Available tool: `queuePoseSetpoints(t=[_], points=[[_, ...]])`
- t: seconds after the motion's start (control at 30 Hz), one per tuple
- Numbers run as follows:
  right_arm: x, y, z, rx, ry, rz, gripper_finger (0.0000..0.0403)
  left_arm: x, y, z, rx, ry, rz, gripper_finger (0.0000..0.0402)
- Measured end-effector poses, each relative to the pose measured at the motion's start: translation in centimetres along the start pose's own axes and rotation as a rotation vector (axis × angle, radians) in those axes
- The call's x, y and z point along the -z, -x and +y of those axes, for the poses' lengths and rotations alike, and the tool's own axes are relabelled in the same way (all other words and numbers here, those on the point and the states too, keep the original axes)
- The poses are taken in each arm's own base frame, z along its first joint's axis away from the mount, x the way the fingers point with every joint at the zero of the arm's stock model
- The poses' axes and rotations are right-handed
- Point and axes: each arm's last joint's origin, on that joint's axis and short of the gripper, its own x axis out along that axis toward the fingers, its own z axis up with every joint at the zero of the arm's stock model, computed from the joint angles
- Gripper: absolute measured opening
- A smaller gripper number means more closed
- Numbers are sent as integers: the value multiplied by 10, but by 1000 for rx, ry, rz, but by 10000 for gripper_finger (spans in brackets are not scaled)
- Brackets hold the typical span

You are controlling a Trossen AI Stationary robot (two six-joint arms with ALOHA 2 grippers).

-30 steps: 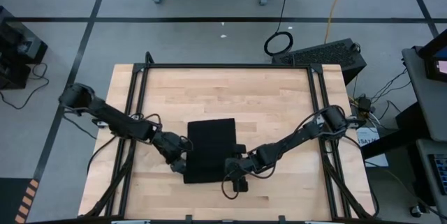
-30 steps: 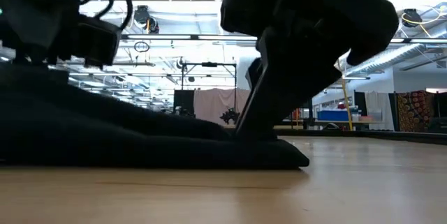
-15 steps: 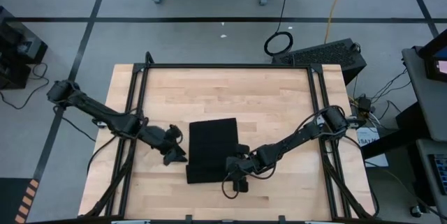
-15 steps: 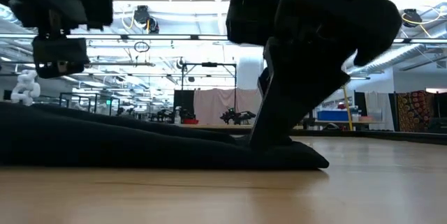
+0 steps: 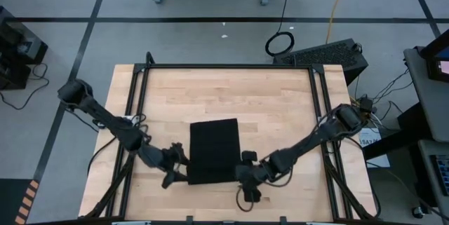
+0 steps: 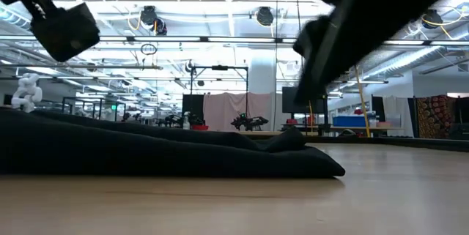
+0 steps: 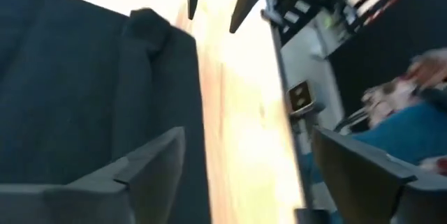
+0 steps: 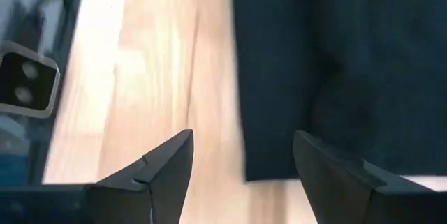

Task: Roll towel
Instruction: Roll the black microfiber towel

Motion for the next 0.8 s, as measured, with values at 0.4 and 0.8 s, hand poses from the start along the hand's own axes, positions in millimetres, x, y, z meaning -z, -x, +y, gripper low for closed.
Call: queuePoseSetpoints(t=[0.4,0.8], points=[[13,-22,2,63,25,-38,238,18,-72,-33,-189,-272,152,349],[18,-42,-12,105,25,13,161,41,-94,-16,-426,-179,328,253]])
